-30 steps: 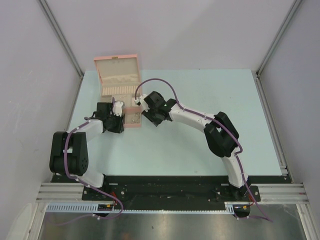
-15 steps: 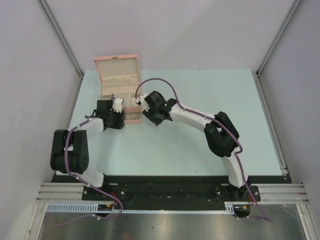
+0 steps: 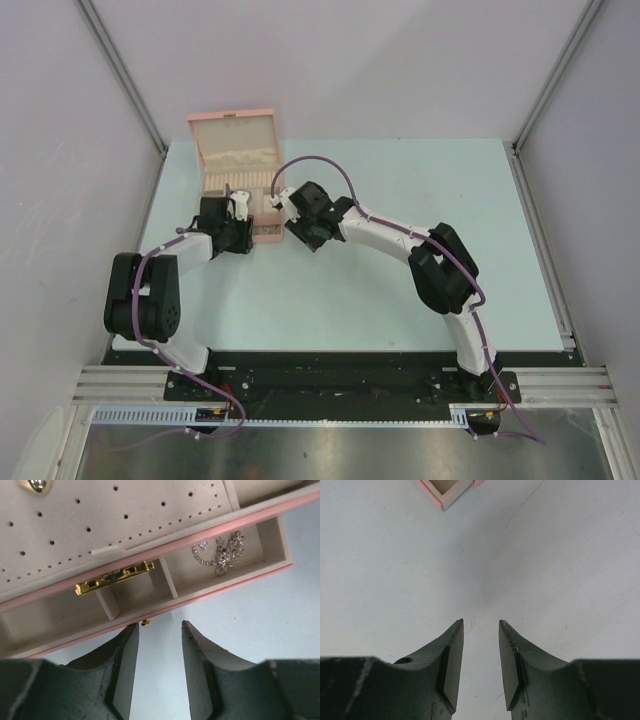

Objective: Organize the mixed jewelry

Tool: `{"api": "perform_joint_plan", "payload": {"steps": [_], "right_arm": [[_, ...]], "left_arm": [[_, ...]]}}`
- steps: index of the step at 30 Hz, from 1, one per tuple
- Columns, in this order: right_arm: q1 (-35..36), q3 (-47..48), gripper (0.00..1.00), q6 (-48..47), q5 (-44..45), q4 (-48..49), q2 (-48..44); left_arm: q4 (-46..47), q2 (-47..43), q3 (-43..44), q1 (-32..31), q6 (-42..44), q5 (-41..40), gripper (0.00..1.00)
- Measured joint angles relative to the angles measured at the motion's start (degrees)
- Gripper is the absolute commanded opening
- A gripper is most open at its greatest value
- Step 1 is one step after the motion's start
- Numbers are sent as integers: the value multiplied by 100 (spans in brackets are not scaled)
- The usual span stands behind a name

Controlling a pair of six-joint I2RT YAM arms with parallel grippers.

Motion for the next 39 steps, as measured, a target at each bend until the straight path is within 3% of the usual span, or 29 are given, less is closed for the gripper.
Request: {"api": "perform_joint_plan", "payload": {"steps": [39], "right_arm": [[-122,-37,39,4,-2,17,0]], "left_arm": [[398,496,446,-44,-577,-472,54]]}}
